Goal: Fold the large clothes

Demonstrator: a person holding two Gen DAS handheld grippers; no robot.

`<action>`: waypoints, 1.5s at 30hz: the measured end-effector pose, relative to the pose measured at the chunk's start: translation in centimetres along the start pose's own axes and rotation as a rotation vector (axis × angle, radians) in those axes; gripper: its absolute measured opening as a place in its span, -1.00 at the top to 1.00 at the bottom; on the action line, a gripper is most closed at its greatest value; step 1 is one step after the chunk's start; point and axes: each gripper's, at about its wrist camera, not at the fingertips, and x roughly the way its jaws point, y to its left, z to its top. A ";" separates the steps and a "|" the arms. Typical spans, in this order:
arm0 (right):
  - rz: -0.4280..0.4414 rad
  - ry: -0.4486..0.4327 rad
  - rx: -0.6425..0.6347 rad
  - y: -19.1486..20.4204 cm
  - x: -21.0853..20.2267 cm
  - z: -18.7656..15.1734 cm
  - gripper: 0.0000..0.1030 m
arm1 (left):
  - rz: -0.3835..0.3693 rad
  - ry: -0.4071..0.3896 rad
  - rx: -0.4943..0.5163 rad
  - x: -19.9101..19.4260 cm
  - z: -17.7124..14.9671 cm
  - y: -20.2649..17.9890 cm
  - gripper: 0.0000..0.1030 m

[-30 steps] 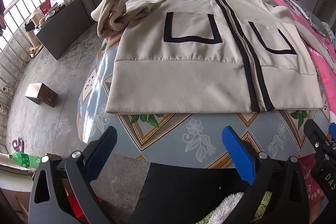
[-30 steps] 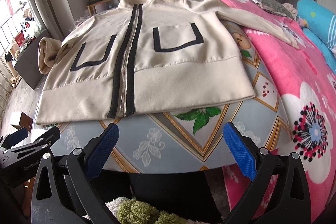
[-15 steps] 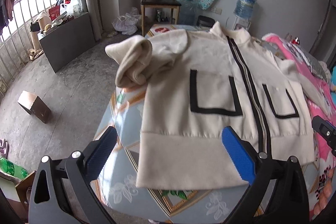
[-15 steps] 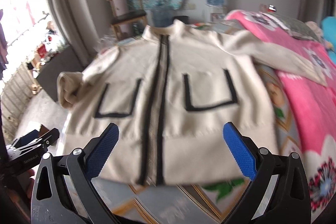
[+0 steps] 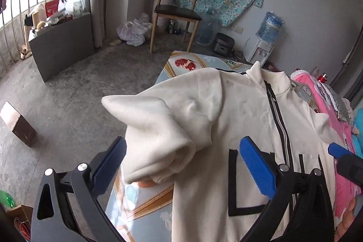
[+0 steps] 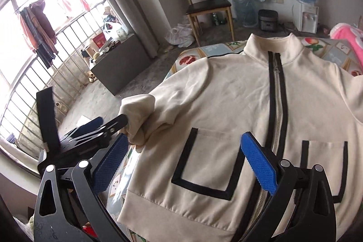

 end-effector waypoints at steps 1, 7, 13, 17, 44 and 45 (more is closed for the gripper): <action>0.016 0.019 0.008 -0.1 0.5 0.2 -0.87 | 0.018 0.019 -0.022 1.3 0.5 0.7 -0.90; 0.188 0.184 0.138 -1.1 4.6 1.1 -0.87 | -0.005 0.006 -0.161 2.2 -0.3 6.2 -0.43; 0.501 0.341 0.335 0.3 9.0 1.2 -0.86 | -0.030 0.040 -0.291 2.0 -2.1 10.2 0.43; 0.581 0.434 0.383 2.8 11.5 0.8 -0.79 | -0.028 0.065 -0.331 2.0 -3.4 11.7 0.65; 0.334 0.691 0.539 6.5 20.6 -1.4 0.11 | -0.073 0.105 -0.416 2.1 -8.1 14.3 0.76; 0.328 0.692 0.538 6.4 20.8 -1.6 0.28 | -0.072 0.109 -0.417 2.2 -8.1 14.3 0.76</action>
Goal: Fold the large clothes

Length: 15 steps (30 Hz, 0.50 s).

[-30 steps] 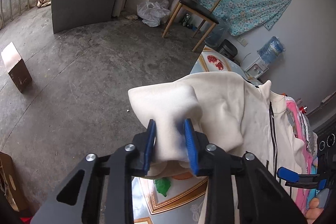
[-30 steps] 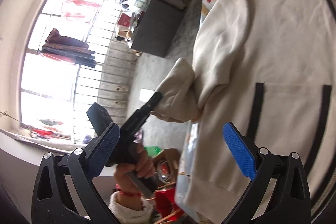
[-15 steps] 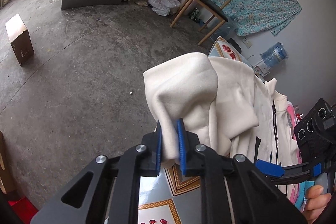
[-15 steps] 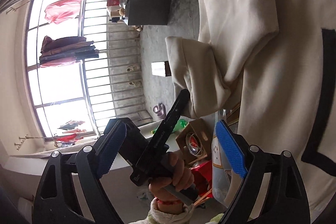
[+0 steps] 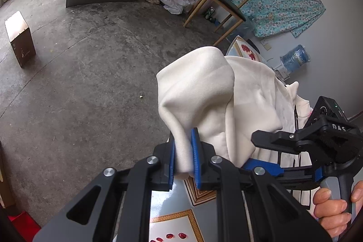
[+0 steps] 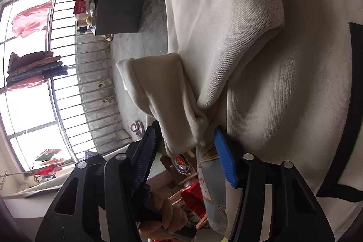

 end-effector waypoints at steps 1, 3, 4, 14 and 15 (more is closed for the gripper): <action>-0.008 -0.001 -0.001 -0.1 0.1 0.0 0.36 | 0.001 0.003 0.001 0.0 0.0 0.0 0.76; -0.025 -0.009 -0.018 -0.2 0.3 0.0 0.65 | 0.008 0.004 0.010 0.0 0.0 -0.2 0.76; -0.034 -0.017 -0.028 -0.1 0.2 -0.1 0.71 | 0.012 0.003 0.015 0.0 0.1 -0.2 0.76; -0.065 -0.199 -0.310 5.3 -4.8 -2.1 0.84 | -0.007 -0.032 0.073 -1.9 0.5 -2.2 0.74; -0.056 -0.221 -0.334 5.7 -5.9 -2.3 0.84 | -0.027 -0.041 0.088 -2.5 0.6 -2.7 0.72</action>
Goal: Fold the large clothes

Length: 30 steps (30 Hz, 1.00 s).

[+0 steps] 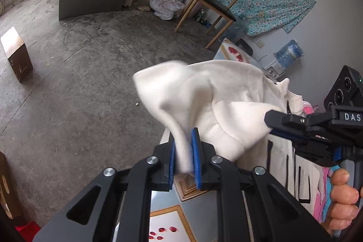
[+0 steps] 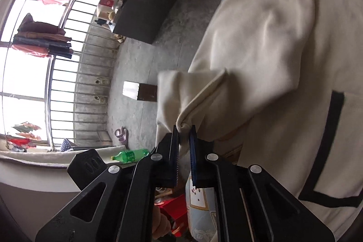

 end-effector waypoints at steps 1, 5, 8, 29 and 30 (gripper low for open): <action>0.003 -0.026 -0.018 0.3 -1.2 0.2 0.84 | -0.012 -0.014 0.020 -0.7 0.3 -0.8 0.67; -0.003 -0.190 -0.073 0.1 -7.9 1.1 0.84 | -0.073 -0.151 0.150 -4.9 1.3 -5.0 0.62; -0.027 -0.343 -0.106 -1.0 -14.2 0.7 0.84 | -0.106 -0.189 0.195 -6.8 1.5 -7.3 0.62; -0.250 -0.349 0.267 -29.2 -21.4 -6.1 -0.08 | 0.188 0.081 0.397 7.1 -2.8 -13.2 0.52; -0.251 -0.350 0.260 -29.3 -21.5 -5.6 -0.08 | 0.209 0.082 0.406 7.7 -2.7 -13.3 0.52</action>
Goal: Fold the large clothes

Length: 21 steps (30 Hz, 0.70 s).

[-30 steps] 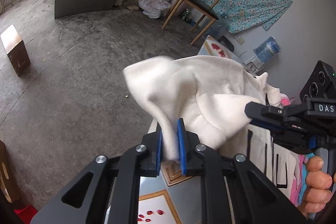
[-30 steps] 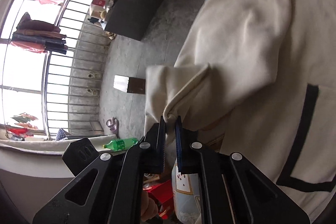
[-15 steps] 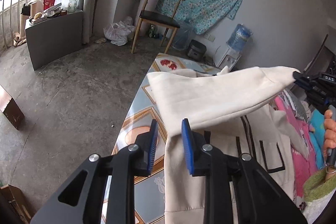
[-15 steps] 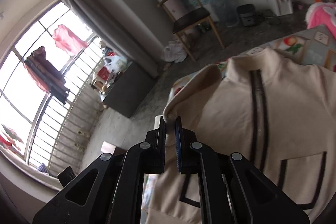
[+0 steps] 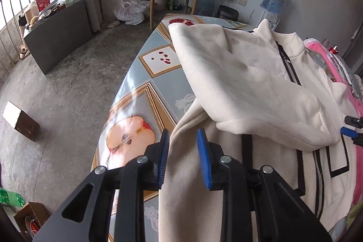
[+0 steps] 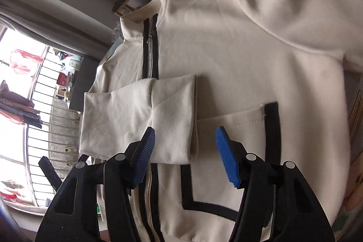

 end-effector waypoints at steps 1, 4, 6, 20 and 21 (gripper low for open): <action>0.003 0.006 -0.005 0.1 0.4 0.6 -0.08 | 0.017 0.004 0.002 0.4 0.1 0.1 0.52; -0.017 0.067 -0.038 0.7 2.5 2.6 -0.03 | 0.052 0.013 -0.017 1.4 0.5 0.3 0.52; -0.056 0.113 -0.074 1.1 4.1 3.0 0.28 | 0.061 0.017 -0.033 1.8 0.5 0.6 0.52; -0.050 0.128 -0.133 2.5 5.4 2.5 0.10 | 0.111 0.001 -0.004 2.2 0.5 -0.1 0.52; -0.038 0.124 -0.132 2.7 5.4 2.4 -0.07 | 0.110 0.000 -0.008 2.2 0.5 0.0 0.52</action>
